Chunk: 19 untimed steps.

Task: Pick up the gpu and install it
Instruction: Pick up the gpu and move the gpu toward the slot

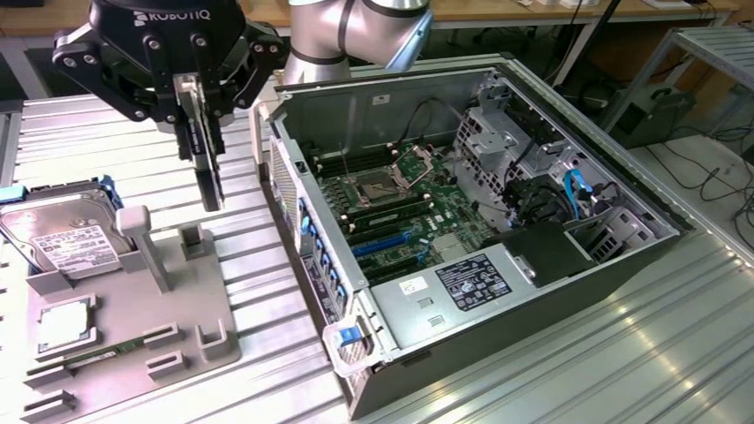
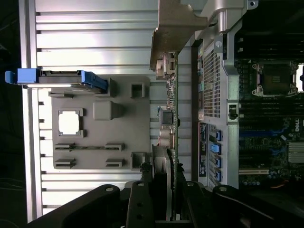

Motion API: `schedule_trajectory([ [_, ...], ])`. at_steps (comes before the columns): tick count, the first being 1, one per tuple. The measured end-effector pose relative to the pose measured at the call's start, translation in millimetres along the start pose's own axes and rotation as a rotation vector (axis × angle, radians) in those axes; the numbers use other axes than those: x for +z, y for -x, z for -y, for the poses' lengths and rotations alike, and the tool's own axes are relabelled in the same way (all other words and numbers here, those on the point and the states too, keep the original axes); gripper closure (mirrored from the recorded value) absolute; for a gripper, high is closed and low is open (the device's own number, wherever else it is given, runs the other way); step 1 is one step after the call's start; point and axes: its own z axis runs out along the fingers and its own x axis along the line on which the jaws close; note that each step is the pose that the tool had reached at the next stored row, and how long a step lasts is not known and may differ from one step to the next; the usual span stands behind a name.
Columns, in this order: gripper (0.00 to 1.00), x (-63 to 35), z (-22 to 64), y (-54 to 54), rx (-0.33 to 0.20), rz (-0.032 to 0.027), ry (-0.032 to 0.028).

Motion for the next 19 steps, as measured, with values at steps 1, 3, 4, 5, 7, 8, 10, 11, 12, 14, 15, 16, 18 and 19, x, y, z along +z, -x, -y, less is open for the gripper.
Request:
schedule_trajectory([
  [1,0.72,-0.1,0.0,0.9,0.0,-0.0001,-0.0001],
  [3,0.72,0.0,-0.1,2.5,0.0,0.0,-0.0001],
  [4,0.72,0.0,-0.1,3.2,0.0,0.0,0.0],
  [5,0.72,0.0,-0.1,4.0,0.0,0.0,0.0],
  [7,0.72,0.0,-0.1,5.4,0.0,0.0,0.0],
  [8,0.72,0.0,-0.1,6.0,0.0,-0.0001,-0.0001],
  [10,0.72,0.0,-0.1,7.2,0.0,0.0,0.0],
  [11,0.72,0.0,-0.1,7.9,0.0,0.0,0.0],
  [12,0.72,0.0,-0.1,8.6,0.0,0.0,0.0],
  [14,0.72,0.0,-0.2,11.1,0.0,0.0,-0.0001],
  [15,0.72,0.0,-0.2,12.3,0.0,0.0,0.0],
  [16,0.72,0.0,-0.2,13.0,0.0,0.0,0.0],
  [18,0.72,0.0,-0.2,14.5,0.0,0.0,-0.0001],
  [19,0.72,0.0,-0.2,15.5,0.0,0.0,0.0],
])
